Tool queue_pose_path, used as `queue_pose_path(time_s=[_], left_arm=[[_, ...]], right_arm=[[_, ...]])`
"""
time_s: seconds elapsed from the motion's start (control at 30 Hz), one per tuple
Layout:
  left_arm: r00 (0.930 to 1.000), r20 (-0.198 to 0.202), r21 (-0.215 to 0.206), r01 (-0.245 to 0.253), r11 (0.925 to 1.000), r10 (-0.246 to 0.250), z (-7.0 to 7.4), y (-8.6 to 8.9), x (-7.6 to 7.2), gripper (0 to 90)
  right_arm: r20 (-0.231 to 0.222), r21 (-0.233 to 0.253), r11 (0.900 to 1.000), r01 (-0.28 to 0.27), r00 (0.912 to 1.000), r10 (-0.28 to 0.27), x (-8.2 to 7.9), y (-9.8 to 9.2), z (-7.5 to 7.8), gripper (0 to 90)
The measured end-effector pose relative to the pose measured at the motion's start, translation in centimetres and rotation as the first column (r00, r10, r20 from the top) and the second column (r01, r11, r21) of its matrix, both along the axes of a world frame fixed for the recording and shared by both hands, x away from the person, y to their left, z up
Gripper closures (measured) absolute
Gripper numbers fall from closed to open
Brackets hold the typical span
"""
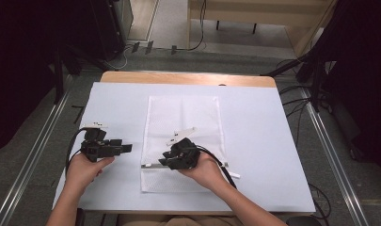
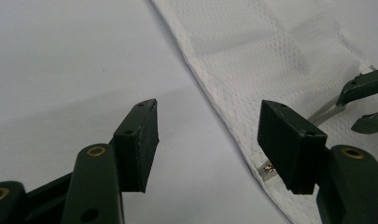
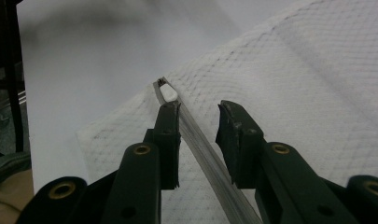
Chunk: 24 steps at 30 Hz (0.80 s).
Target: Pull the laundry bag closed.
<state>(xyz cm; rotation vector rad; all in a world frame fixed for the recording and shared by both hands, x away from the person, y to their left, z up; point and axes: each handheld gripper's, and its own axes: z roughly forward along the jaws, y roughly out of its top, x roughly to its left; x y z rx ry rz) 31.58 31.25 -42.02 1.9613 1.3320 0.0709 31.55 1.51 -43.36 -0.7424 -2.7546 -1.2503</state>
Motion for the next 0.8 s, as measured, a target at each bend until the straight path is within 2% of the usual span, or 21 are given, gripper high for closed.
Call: queue_pose_path(time_s=[0.13,0.37,0.7,0.8], left_arm=[[1.0000,0.002,0.003,-0.004,1.0000,0.004,0.0,0.0,0.0,38.9],[1.0000,0.003,0.001,-0.006,1.0000,0.006,0.0,0.1,0.0,38.9],[1.0000,0.003,0.000,-0.005,1.0000,0.005,0.0,0.0,-0.1,38.8],[1.0000,0.004,0.000,-0.005,1.0000,0.005,0.0,0.0,-0.1,38.8]], right_arm=[[-0.010,-0.015,1.000,-0.009,0.9999,0.009,-0.1,0.7,-0.4,74.9],[-0.036,-0.019,1.000,-0.025,0.9991,0.024,-0.3,1.5,-1.2,76.9],[-0.059,-0.037,0.998,-0.054,0.9969,0.052,-0.6,2.7,-2.3,76.1],[-0.052,-0.043,0.997,-0.058,0.9970,0.056,-0.6,2.9,-2.5,76.1]])
